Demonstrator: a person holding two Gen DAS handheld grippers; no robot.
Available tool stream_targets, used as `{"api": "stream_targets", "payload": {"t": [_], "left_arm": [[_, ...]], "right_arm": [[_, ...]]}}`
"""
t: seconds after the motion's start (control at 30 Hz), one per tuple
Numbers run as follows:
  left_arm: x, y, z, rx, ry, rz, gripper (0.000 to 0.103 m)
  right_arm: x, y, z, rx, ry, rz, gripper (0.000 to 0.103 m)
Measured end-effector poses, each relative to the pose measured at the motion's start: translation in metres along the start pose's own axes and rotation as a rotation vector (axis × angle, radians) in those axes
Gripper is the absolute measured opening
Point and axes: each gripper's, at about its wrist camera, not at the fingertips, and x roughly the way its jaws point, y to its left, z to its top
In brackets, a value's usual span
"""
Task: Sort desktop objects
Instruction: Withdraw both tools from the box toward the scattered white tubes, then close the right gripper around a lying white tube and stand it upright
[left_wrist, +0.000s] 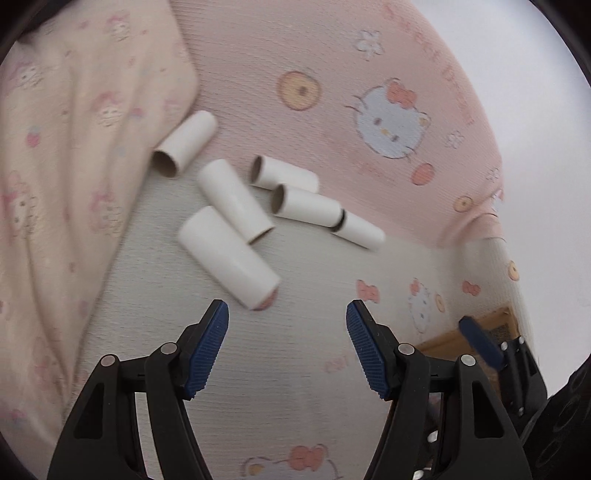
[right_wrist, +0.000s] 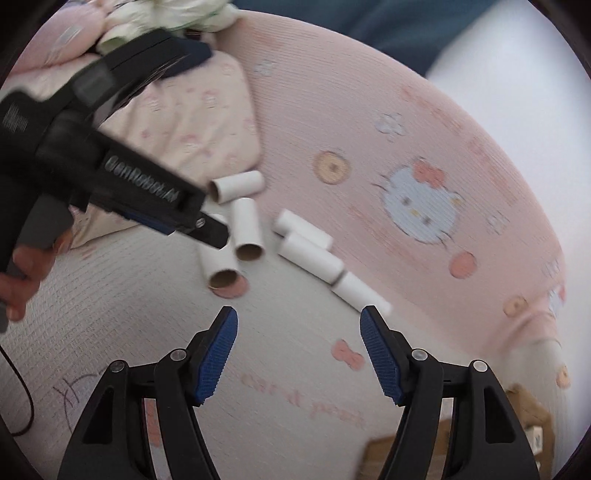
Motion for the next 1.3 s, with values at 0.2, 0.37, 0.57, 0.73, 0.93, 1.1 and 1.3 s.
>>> {"api": "stream_targets", "payload": {"t": [0.2, 0.37, 0.57, 0.73, 0.93, 1.1, 1.3], "left_arm": [[0.007, 0.022, 0.002, -0.027, 0.026, 0.058, 0.07], [0.018, 0.042, 0.012, -0.139, 0.044, 0.061, 0.07], [0.033, 0.053, 0.029, -0.14, 0.083, 0.105, 0.07], [0.041, 0.061, 0.045, -0.118, 0.095, 0.108, 0.07], [0.053, 0.07, 0.066, -0.132, 0.091, 0.111, 0.07], [0.054, 0.072, 0.08, -0.124, 0.031, 0.056, 0.057], [0.069, 0.067, 0.082, -0.085, 0.07, 0.112, 0.05]], "right_arm": [[0.026, 0.028, -0.003, -0.008, 0.064, 0.131, 0.067], [0.061, 0.032, -0.004, 0.003, 0.146, 0.15, 0.067], [0.09, 0.029, 0.003, 0.054, 0.185, 0.15, 0.067], [0.107, 0.023, 0.008, 0.084, 0.214, 0.165, 0.067], [0.119, 0.018, 0.014, 0.059, 0.215, 0.155, 0.067], [0.126, 0.015, 0.014, 0.087, 0.233, 0.174, 0.067], [0.133, 0.02, 0.014, 0.066, 0.242, 0.183, 0.067]]}}
